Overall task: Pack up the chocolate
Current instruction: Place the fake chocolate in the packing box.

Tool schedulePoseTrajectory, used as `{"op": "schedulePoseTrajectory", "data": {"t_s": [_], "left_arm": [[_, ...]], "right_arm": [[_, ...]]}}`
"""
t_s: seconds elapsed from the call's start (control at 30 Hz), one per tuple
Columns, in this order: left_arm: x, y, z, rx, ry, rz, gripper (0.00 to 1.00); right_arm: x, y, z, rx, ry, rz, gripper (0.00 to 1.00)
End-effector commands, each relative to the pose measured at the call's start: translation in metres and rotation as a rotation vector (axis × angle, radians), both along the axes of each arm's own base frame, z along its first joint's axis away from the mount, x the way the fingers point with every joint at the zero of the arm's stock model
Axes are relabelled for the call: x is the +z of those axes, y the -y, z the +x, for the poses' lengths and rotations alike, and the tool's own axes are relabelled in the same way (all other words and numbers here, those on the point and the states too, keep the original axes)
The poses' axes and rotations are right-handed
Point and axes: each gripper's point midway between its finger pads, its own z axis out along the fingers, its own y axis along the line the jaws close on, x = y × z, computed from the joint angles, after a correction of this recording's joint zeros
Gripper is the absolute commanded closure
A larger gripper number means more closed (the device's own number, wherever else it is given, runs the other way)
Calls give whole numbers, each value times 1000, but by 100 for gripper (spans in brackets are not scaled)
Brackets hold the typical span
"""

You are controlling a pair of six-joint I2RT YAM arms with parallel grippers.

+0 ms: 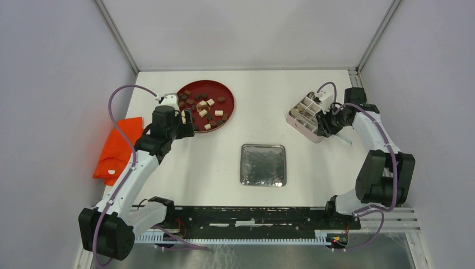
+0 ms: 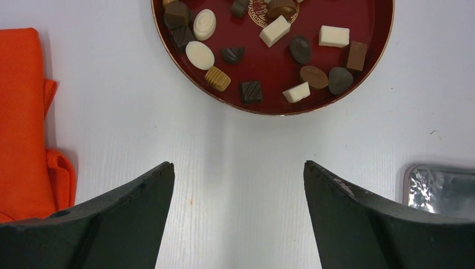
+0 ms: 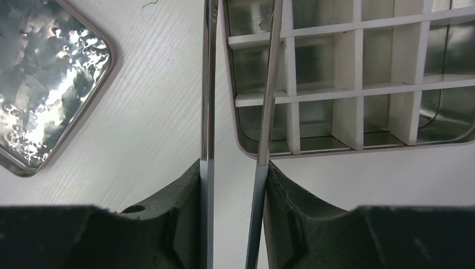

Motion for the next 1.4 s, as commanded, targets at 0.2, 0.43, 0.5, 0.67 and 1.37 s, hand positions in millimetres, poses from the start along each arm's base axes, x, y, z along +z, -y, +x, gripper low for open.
{"op": "schedulePoseTrajectory", "data": {"t_s": [0.2, 0.43, 0.5, 0.67, 1.37], "left_arm": [[10, -1, 5, -31, 43, 28, 10], [9, -1, 5, -31, 42, 29, 10], [9, -2, 5, -30, 42, 30, 10], [9, -1, 5, -31, 39, 29, 10], [10, -2, 5, -31, 44, 29, 10]], "right_arm": [[-5, 0, 2, 35, -4, 5, 87], [-6, 0, 8, 30, -6, 11, 76], [-5, 0, 9, 28, -3, 12, 73], [-5, -2, 7, 34, -9, 19, 67], [12, -2, 14, 28, 33, 20, 59]]}}
